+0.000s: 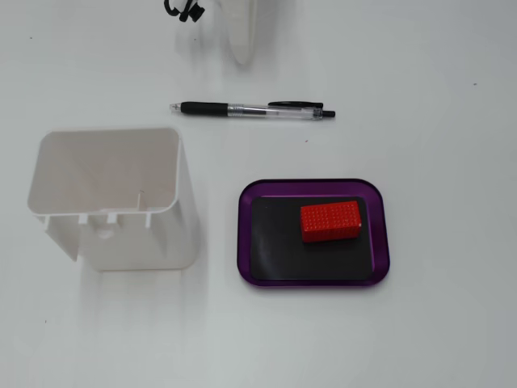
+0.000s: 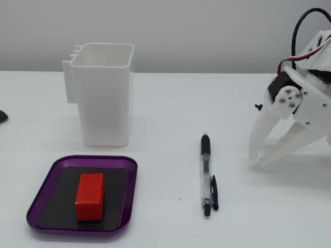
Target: Pick up the pen and put it in the pen holder.
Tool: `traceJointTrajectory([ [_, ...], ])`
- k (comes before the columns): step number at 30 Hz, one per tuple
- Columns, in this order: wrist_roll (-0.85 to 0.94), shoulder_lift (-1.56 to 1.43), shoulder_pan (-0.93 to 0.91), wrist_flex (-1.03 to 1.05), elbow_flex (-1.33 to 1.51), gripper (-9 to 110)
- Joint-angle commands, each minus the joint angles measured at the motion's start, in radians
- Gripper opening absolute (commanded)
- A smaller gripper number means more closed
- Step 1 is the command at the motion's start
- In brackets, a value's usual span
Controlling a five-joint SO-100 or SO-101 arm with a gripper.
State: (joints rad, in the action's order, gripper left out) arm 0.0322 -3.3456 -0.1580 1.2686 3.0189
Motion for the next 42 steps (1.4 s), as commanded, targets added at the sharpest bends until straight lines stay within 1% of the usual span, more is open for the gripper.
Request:
traceJointTrajectory([
  [1,0.176,0.032,-0.072,-0.087,-0.29,0],
  [7,0.169,0.311,-0.066,-0.101,-0.417,0],
  [14,0.164,0.704,-0.061,-0.057,-0.695,0],
  [16,0.163,0.822,-0.061,-0.015,-0.787,3],
  [20,0.095,1.052,-0.055,0.063,-0.953,12],
  [24,0.052,1.233,0.049,0.084,-1.065,15],
  [28,-0.008,1.365,0.207,0.071,-1.075,16],
  [30,-0.011,1.417,0.244,0.051,-1.074,16],
  [38,-0.015,1.583,0.245,-0.15,-1.069,16],
  [42,-0.006,1.654,0.227,-0.187,-1.068,16],
])
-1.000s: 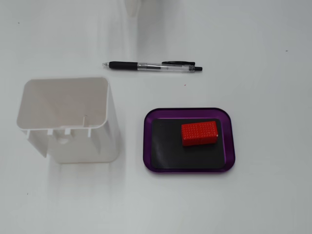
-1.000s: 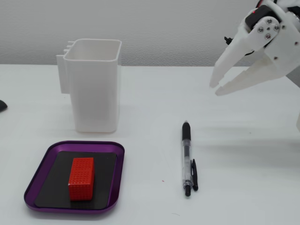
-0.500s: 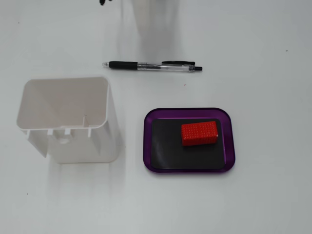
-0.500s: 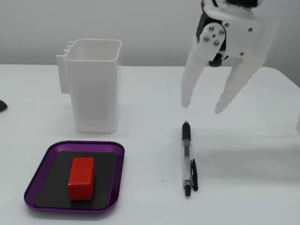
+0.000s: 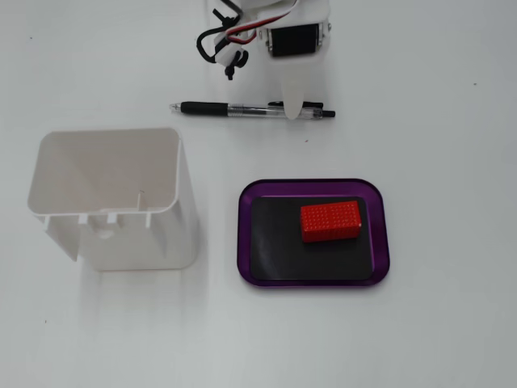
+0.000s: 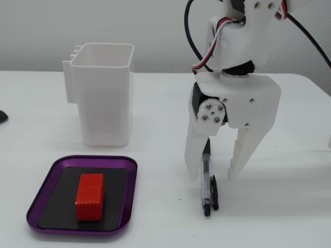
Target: Pick up the pen and put it in the pen holder.
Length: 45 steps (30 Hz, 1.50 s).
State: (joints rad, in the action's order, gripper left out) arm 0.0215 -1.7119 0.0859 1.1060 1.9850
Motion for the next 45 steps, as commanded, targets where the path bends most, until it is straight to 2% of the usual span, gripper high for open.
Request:
traceJointTrajectory([
  [1,0.006,0.032,-0.025,-0.032,-0.029,16],
  [11,0.095,0.058,-0.124,-0.201,0.103,15],
  [14,0.137,0.049,-0.129,-0.206,0.13,12],
  [18,0.152,0.049,-0.123,-0.206,0.133,-1],
  [25,0.156,0.035,-0.129,-0.146,0.109,-1],
  [29,0.143,-0.089,-0.126,-0.041,0.061,-1],
  [38,0.066,-0.591,-0.117,0.199,-0.164,-1],
  [45,-0.054,-0.629,-0.13,0.129,-0.296,-1],
])
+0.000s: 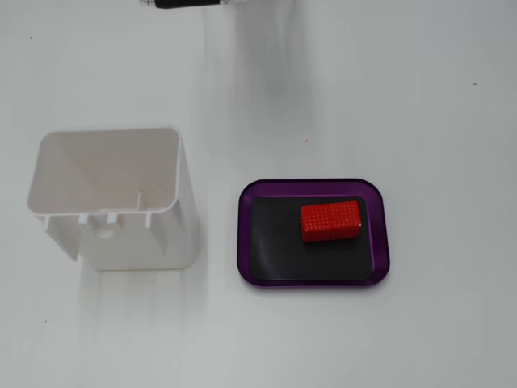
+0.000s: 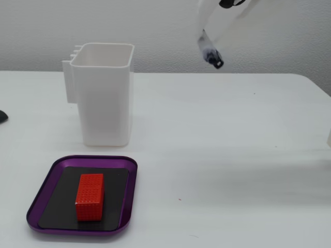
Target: Pick up the pen and put it in the pen holder.
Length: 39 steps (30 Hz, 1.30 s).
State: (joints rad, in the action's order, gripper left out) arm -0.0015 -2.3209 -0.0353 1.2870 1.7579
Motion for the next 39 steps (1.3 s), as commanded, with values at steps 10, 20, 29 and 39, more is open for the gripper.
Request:
traceJointTrajectory([
  [10,-0.193,0.29,-0.094,-0.276,-0.279,-1],
  [20,-0.273,0.742,-0.169,-0.252,-0.802,-1],
  [29,-0.44,0.885,-0.232,-0.184,-0.908,-1],
  [39,-0.448,0.899,-0.222,-0.195,-0.905,-1],
])
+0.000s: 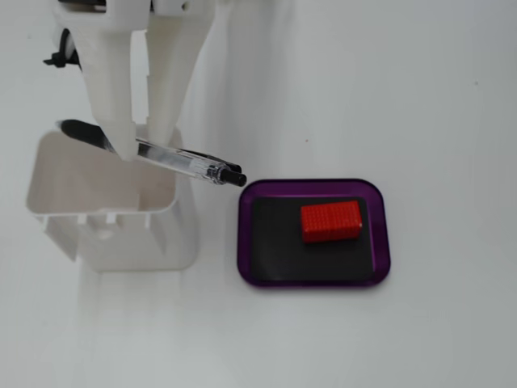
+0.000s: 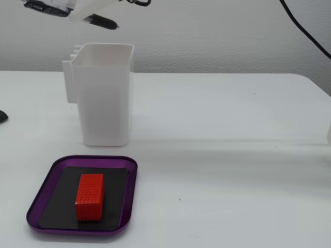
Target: Pick up the pen and put it in the pen holder.
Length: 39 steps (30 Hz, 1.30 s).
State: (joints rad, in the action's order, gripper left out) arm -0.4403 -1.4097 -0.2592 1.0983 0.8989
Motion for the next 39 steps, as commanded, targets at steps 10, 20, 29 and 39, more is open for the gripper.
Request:
traceJointTrajectory([
  [10,-0.014,-0.009,0.003,-0.009,-0.043,-1],
  [20,-0.014,-0.009,0.003,-0.012,0.037,-1],
  [29,-0.011,-0.009,0.003,-0.012,0.035,0],
  [39,-0.003,-0.011,0.003,-0.002,0.037,3],
])
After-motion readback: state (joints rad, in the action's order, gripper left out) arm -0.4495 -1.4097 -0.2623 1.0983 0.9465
